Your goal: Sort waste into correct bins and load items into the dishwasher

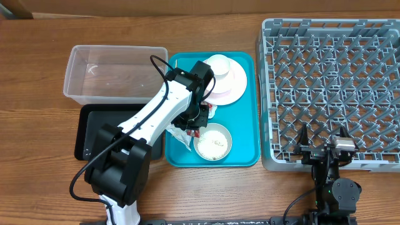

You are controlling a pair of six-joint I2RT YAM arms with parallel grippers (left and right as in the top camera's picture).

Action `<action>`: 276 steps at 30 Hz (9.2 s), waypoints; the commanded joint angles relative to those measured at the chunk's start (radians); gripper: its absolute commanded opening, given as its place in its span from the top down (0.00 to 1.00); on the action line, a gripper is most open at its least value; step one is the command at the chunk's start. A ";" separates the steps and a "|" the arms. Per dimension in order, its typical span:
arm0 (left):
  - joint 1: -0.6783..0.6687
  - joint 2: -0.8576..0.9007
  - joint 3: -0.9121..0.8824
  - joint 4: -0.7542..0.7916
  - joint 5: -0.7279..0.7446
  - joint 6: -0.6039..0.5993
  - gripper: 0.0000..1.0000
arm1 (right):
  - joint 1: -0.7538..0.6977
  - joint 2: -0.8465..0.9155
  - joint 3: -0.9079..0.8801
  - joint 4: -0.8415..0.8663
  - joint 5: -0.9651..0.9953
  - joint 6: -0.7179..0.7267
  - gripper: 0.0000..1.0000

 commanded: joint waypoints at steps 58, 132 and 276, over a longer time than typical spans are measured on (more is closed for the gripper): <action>0.477 0.141 0.515 -0.103 -0.130 -0.108 0.29 | -0.002 -0.007 -0.010 0.003 0.007 -0.006 0.00; -0.027 -0.050 -0.254 0.428 -0.275 -0.109 0.90 | -0.002 -0.007 -0.010 0.003 0.007 -0.006 0.00; 0.032 -0.255 -0.576 0.642 -0.279 -0.309 0.73 | -0.002 -0.007 -0.010 0.003 0.007 -0.006 0.00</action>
